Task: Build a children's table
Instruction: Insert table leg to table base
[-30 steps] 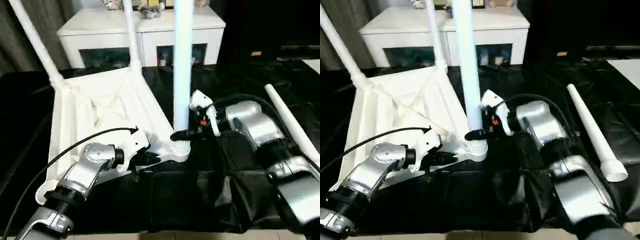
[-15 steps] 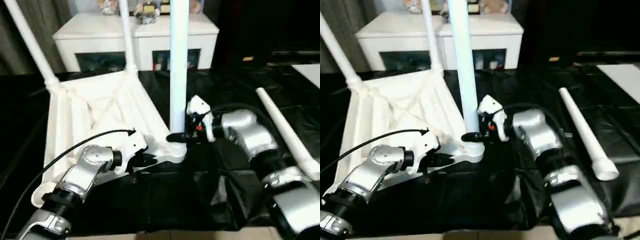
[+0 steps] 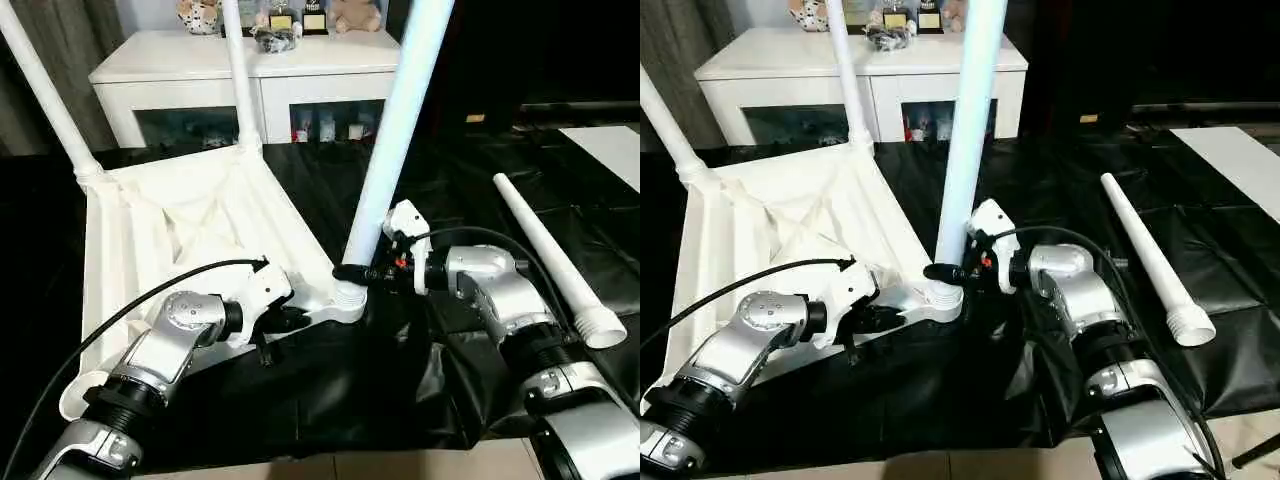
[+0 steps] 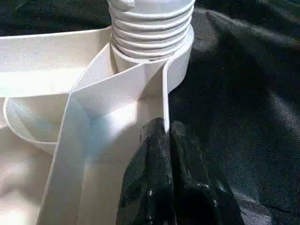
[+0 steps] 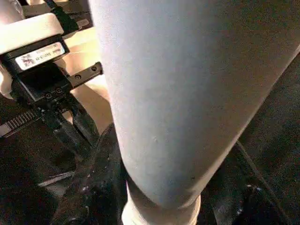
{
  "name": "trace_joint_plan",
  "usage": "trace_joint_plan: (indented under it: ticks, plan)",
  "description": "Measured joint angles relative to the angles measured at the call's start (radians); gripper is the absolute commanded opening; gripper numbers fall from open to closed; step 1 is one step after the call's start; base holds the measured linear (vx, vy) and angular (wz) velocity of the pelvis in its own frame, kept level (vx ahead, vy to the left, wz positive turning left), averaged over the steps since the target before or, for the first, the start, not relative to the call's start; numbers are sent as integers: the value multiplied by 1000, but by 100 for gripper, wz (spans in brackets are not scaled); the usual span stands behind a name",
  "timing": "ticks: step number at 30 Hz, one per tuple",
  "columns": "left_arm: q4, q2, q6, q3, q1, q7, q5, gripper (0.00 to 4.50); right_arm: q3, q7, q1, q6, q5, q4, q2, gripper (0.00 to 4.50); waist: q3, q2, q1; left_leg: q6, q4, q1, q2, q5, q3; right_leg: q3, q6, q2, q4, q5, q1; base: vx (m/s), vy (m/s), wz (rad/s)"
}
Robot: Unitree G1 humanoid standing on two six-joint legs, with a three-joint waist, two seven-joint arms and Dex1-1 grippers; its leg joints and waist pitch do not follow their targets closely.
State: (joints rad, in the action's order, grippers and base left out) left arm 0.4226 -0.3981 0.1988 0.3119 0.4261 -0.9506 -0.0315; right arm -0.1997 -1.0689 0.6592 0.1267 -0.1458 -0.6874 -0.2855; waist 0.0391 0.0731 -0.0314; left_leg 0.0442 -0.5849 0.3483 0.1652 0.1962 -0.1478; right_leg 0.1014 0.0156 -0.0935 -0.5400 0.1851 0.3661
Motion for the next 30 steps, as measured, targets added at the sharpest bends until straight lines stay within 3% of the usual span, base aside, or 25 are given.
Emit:
trace_joint_plan:
  ticks: [17, 20, 21, 22, 23, 24, 25, 26, 27, 30]
  plan:
    - [2, -2, -3, 0, 3, 5, 6, 0, -4, 13, 3, -10, 0, 0, 2, 184, 7, 4, -1, 1, 20, -5, -1, 1, 2, 5, -3, 0, 1, 24, 0, 0, 0, 0]
    - [13, -12, -4, -3, 12, 4, 6, 0, -6, 56, 8, -7, 1, -2, 23, 184, 15, 8, -2, 7, 33, -10, 2, 5, 4, 19, -7, -1, 3, 41, -5, 0, 0, 0]
    - [18, -18, -4, -4, 21, 5, 7, 0, -5, 78, 13, -5, 1, -2, 33, 184, 22, 11, 5, 8, 40, -7, 5, 5, 3, 21, -12, 0, -12, 57, -11, -54, -27, -5]
    - [21, -18, -3, -4, 26, 6, 9, 0, -3, 87, 14, -4, 1, -2, 37, 184, 24, 10, 9, 8, 44, -9, 5, 5, -1, 16, -21, -1, -35, 77, -8, -52, -67, 6]
    - [24, -17, -3, -4, 30, 9, 15, 0, -2, 101, 18, 6, 1, -3, 41, 184, 22, -10, 19, 8, 50, -16, 4, 4, -24, -17, -34, -3, -75, 103, -4, -52, -67, 6]
    - [25, -15, -3, -8, 33, 16, 18, 0, -1, 110, 28, 17, 1, -3, 44, 184, 18, -34, 34, 15, 37, -25, -3, 10, -32, -38, -24, 0, -83, 99, 16, 62, -123, 8]
    - [25, -11, -4, -13, 34, 18, 18, 0, 0, 118, 40, 24, 1, -9, 48, 184, 21, -31, 43, 20, 6, -29, -2, 53, -22, -35, -23, 0, -83, 99, 23, 129, -62, -38]
    - [24, -11, -4, -14, 36, 18, 18, 0, 3, 137, 48, 26, 1, -15, 60, 184, 20, -19, 58, 6, -21, -19, -2, 60, 17, -21, -23, 1, -83, 98, 21, 129, -62, -38]
    - [24, -8, -3, -14, 47, 18, 18, 0, 22, 156, 48, 25, -1, -14, 67, 184, 14, 4, 61, 39, -11, -18, -1, 37, 41, -2, -25, 6, -82, 92, 30, 62, 24, -40]
    - [20, -4, -3, -22, 49, 19, 16, 0, 44, 157, 43, 29, -14, -8, 67, 184, 17, -9, 51, 43, -6, -15, 8, 21, 21, -7, -44, 8, -67, 41, 32, 0, 0, 0]
